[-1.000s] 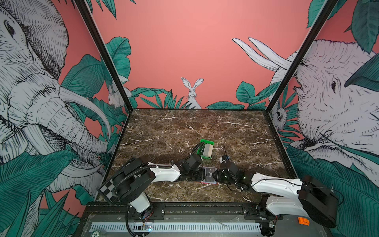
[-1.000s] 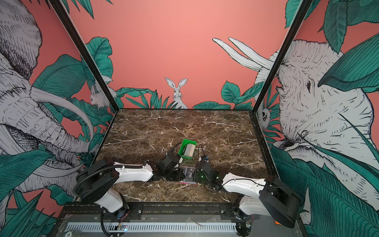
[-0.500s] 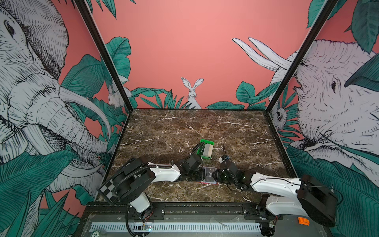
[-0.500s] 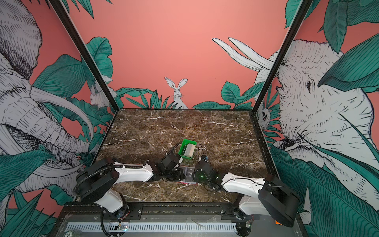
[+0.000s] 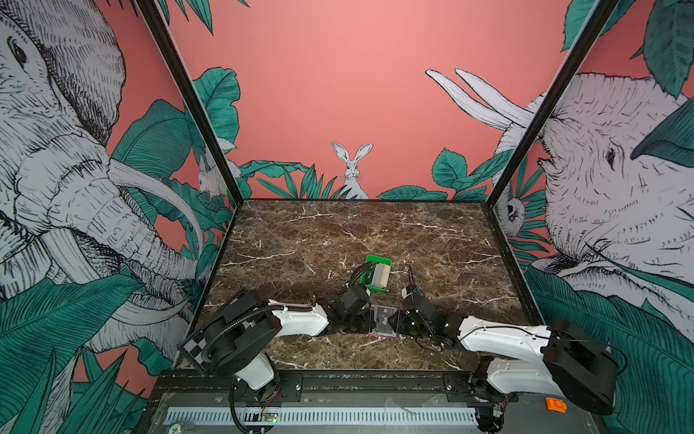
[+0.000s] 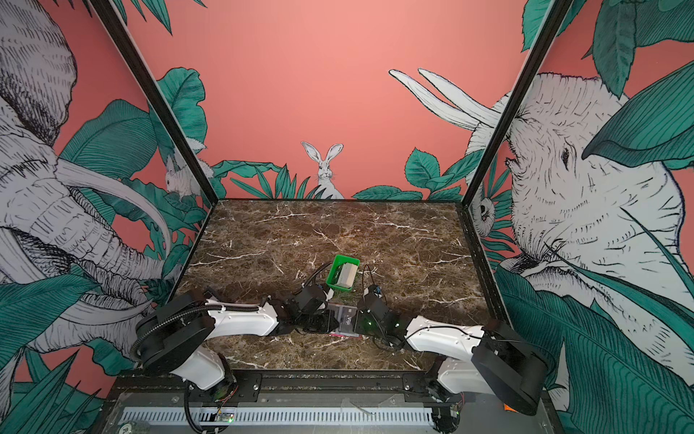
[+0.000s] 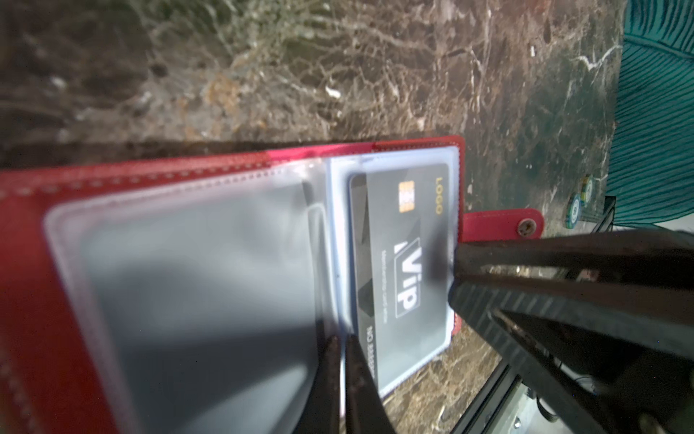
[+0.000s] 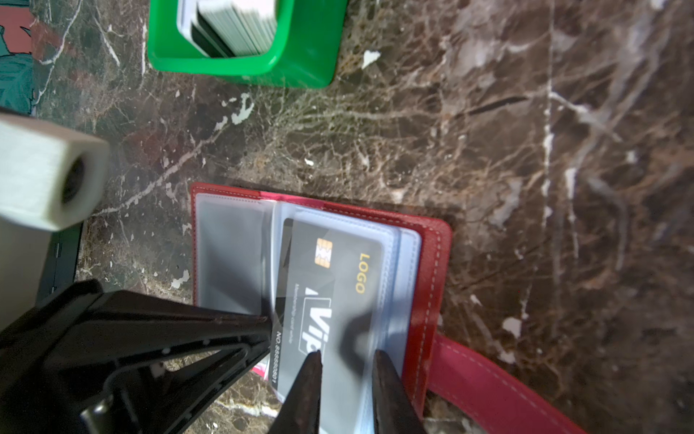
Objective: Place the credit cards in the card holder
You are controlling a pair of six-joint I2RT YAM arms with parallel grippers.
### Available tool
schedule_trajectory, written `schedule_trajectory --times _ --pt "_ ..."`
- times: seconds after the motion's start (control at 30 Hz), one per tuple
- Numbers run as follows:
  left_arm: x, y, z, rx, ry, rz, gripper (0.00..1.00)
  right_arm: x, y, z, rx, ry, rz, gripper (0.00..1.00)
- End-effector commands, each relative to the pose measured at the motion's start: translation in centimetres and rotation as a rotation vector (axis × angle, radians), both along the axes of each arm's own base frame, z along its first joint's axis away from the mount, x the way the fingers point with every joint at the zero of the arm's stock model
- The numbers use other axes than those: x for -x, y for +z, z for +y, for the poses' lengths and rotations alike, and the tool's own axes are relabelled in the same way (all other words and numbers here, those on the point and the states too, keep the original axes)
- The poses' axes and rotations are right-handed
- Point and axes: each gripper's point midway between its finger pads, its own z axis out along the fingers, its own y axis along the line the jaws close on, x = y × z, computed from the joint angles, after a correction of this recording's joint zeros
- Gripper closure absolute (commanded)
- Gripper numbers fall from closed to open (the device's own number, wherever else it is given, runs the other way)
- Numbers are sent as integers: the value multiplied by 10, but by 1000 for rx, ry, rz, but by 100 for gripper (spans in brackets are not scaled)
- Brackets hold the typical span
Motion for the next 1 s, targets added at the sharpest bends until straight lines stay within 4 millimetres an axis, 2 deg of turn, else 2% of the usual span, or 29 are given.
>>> schedule_trajectory --times 0.0,0.2,0.4,0.63,0.8,0.97 --pt "15 -17 28 -110 8 34 91 -1 -5 -4 20 -18 5 76" --pt "11 -2 22 -63 -6 -3 92 -1 -5 -3 20 -16 6 76" --pt "10 12 2 45 -33 -15 92 -1 -5 -4 20 -15 6 76" --pt "8 26 -6 97 -54 -49 95 -1 -6 -4 22 -15 7 76" --pt "9 20 -9 93 -62 -30 94 -1 -6 -3 19 -14 7 76" --pt "9 5 -5 40 -49 -5 91 0 -6 -4 23 -11 9 76"
